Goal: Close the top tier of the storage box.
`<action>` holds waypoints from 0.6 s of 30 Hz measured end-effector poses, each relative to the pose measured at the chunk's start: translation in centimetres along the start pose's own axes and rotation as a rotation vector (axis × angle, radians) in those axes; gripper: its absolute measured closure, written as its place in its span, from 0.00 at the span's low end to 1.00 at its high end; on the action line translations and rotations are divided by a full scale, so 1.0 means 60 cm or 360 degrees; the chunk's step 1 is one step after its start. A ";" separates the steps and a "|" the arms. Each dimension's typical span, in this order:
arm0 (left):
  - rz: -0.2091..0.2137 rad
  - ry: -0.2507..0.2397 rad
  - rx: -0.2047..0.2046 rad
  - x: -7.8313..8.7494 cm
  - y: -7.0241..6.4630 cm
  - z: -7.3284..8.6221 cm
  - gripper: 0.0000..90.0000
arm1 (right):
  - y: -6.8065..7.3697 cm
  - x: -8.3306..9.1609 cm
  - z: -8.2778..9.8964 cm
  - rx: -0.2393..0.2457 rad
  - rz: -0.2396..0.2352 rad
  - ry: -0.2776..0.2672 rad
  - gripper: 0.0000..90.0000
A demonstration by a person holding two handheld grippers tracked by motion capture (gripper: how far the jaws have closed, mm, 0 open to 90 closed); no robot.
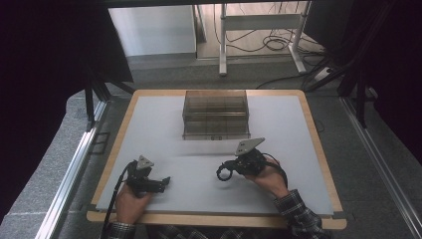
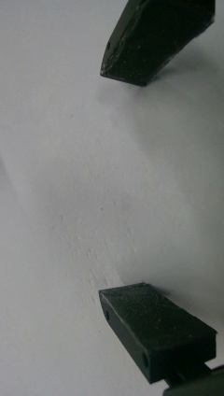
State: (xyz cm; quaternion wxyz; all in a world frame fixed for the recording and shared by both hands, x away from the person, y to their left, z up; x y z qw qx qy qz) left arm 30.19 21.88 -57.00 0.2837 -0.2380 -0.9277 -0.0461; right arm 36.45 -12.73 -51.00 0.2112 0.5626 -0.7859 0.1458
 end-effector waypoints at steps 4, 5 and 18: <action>0.0001 0.0001 0.0001 0.000 0.000 0.000 0.00 | -0.002 0.001 -0.003 -0.0019 0.0003 -0.0016 0.95; 0.0001 0.0000 0.0001 0.000 0.000 0.000 0.00 | -0.003 0.002 -0.004 -0.0023 0.0006 -0.0024 0.95; 0.0001 -0.0002 0.0002 0.000 0.000 0.000 0.00 | -0.011 0.004 -0.014 -0.0038 0.0029 -0.0050 0.95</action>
Point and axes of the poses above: each handheld gripper's, and its own axes: x roughly backward along the jaws, z roughly out of its underside, y roughly to its left, the point moved 2 cm from there along -x, roughly forward along the jaws, and after that the axes turned 13 degrees about -y, right-handed, at the moved point
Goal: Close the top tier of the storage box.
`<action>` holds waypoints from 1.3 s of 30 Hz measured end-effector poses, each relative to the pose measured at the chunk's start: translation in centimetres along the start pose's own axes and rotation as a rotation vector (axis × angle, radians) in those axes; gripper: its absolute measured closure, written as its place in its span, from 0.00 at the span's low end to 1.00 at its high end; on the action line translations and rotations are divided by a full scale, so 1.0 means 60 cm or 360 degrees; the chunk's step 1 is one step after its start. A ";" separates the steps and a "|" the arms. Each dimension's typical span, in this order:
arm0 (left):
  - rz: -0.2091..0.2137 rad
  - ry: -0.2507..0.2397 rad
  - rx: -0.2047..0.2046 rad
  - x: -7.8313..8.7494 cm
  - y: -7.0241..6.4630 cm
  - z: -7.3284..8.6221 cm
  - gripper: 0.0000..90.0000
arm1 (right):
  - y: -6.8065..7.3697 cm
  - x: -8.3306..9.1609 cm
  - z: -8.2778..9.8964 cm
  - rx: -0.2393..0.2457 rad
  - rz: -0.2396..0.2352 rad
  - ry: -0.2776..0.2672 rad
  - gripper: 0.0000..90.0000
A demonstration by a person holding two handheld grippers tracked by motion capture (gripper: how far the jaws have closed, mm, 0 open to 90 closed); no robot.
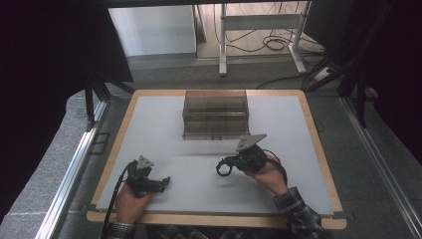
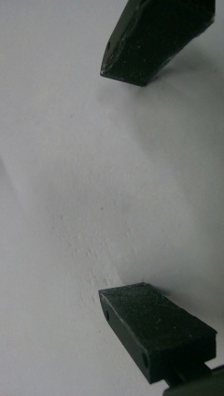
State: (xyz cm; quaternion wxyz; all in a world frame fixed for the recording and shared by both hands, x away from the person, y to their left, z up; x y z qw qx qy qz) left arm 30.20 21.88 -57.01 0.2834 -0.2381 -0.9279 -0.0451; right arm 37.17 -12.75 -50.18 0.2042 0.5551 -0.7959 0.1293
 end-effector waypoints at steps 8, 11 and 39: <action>0.0001 0.0000 -0.0006 0.000 0.000 0.000 0.00 | -0.003 0.004 -0.011 -0.0003 0.0009 -0.0027 0.95; 0.0000 0.0001 -0.0006 0.000 0.000 0.000 0.00 | -0.004 0.005 -0.014 -0.0007 0.0014 -0.0038 0.95; 0.0000 0.0001 -0.0006 0.000 0.000 0.000 0.00 | -0.020 0.008 -0.033 -0.0045 0.0047 -0.0087 0.95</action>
Point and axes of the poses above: each handheld gripper's, and its own axes: x roughly backward along the jaws, z roughly out of its underside, y roughly to its left, the point moved 2 cm from there along -x, roughly forward along the jaws, and after that the axes turned 13 degrees about -y, right-handed, at the moved point
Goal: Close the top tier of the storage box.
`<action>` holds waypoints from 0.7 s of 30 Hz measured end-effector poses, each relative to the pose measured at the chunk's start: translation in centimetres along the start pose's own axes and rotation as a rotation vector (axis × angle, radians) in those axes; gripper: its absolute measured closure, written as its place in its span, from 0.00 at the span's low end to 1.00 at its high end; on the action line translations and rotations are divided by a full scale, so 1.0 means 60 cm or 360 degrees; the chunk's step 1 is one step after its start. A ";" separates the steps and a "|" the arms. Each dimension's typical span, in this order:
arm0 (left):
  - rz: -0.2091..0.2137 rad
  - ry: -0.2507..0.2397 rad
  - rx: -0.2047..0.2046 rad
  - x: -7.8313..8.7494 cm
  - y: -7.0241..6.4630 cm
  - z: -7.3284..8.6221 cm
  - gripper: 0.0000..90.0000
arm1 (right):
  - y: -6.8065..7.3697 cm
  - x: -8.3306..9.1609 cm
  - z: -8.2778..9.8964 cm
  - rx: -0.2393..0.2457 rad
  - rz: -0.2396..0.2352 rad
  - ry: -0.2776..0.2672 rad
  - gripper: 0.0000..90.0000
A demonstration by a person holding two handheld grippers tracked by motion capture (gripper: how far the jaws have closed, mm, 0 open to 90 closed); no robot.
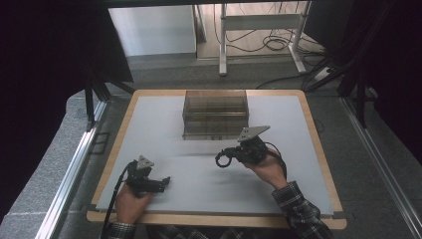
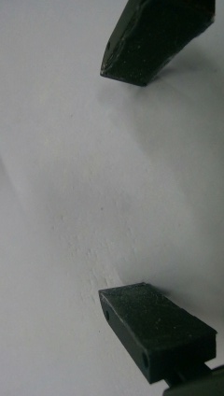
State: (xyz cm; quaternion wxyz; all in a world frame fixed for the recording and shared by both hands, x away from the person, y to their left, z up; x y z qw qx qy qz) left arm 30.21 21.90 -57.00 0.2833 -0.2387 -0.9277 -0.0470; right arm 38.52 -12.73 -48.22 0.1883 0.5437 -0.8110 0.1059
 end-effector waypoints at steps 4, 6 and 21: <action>0.0000 0.0000 0.0000 0.000 0.000 0.000 0.00 | -0.002 0.000 -0.004 -0.0006 0.0004 -0.0004 0.95; 0.0000 0.0000 0.0000 0.000 0.000 0.000 0.00 | -0.004 0.000 -0.006 -0.0010 0.0003 -0.0012 0.95; 0.0001 0.0000 0.0005 0.000 0.000 0.000 0.00 | -0.012 -0.005 -0.019 -0.0017 0.0020 -0.0025 0.95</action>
Point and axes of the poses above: each handheld gripper's, and its own axes: x roughly backward along the jaws, z roughly out of its underside, y roughly to its left, the point moved 2 cm from there along -x, roughly forward along the jaws, and after that the axes turned 13 degrees about -y, right-handed, at the moved point
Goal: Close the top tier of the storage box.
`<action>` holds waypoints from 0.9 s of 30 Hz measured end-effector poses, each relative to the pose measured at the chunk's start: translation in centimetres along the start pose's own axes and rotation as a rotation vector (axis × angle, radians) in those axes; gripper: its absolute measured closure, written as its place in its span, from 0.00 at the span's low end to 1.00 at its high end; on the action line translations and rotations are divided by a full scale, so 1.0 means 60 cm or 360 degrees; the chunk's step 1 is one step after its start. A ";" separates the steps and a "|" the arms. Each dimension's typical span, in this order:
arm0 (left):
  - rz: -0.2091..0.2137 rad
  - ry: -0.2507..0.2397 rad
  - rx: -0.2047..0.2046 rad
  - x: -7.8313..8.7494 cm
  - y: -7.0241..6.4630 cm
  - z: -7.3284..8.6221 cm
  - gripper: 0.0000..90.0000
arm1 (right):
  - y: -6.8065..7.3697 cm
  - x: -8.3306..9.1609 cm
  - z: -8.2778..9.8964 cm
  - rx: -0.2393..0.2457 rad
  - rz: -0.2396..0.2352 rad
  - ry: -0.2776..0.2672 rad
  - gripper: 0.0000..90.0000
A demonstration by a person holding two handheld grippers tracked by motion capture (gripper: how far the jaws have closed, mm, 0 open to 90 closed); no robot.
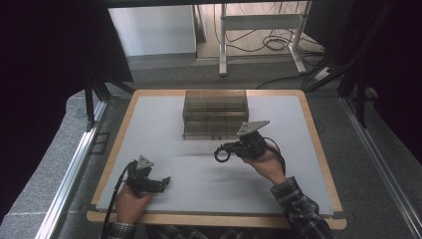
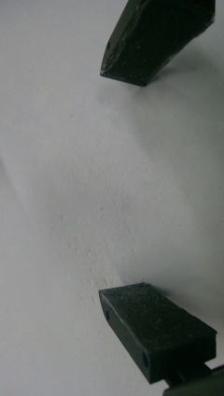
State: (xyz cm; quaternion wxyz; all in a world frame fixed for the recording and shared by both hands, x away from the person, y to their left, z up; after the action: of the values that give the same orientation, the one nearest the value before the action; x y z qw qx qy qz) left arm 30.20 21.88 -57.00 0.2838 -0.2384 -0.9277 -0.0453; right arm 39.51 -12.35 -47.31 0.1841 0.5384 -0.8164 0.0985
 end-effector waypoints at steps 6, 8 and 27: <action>-0.0001 0.0000 0.0000 0.000 0.000 0.000 0.00 | -0.005 -0.003 -0.006 -0.0012 0.0014 -0.0008 0.95; -0.0001 0.0000 -0.0001 0.000 0.000 0.000 0.00 | -0.007 -0.004 -0.009 -0.0013 0.0017 -0.0011 0.95; -0.0001 0.0000 -0.0001 0.000 0.000 0.000 0.00 | -0.023 -0.011 -0.026 -0.0036 0.0063 -0.0034 0.95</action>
State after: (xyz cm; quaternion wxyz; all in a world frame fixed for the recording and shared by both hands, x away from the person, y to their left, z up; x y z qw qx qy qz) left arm 30.20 21.89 -57.00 0.2836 -0.2381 -0.9278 -0.0458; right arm 41.31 -11.81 -46.23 0.1794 0.5211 -0.8299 0.0874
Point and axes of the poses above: each handheld gripper's, and its own axes: x roughly backward along the jaws, z roughly out of its underside, y roughly to its left, the point moved 2 cm from there along -x, roughly forward along the jaws, and after that the axes turned 13 degrees about -y, right-handed, at the moved point
